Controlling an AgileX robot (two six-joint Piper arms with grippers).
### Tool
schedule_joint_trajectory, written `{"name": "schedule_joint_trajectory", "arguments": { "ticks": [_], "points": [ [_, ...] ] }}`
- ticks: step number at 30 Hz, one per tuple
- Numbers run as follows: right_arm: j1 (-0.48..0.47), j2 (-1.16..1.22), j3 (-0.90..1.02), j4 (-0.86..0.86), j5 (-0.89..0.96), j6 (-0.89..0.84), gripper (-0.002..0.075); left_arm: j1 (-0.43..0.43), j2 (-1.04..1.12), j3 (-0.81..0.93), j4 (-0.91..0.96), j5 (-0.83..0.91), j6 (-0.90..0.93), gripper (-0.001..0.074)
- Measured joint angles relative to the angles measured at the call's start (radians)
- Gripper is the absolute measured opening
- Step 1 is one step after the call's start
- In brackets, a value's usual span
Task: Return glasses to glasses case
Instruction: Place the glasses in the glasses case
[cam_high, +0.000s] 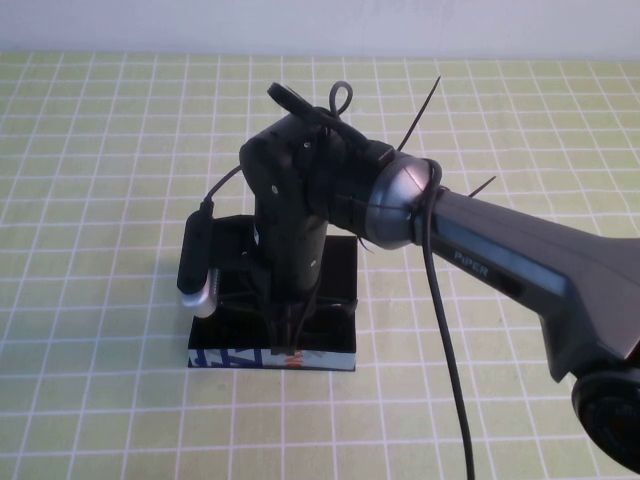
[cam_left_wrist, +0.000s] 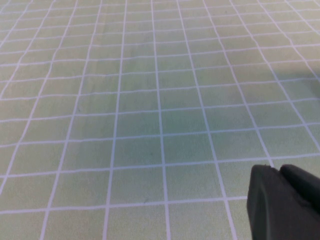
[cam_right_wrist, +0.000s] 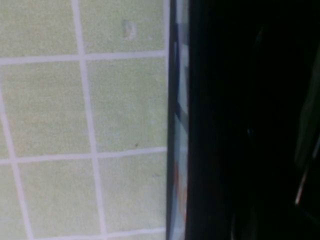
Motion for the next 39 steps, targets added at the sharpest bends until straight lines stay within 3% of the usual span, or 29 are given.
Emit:
{"name": "schedule_joint_trajectory", "arguments": {
  "ticks": [39],
  "points": [
    [0.028, 0.022, 0.000, -0.009, 0.000, 0.046, 0.0063, 0.000, 0.000, 0.000, 0.000, 0.000, 0.000, -0.0002]
  ]
}}
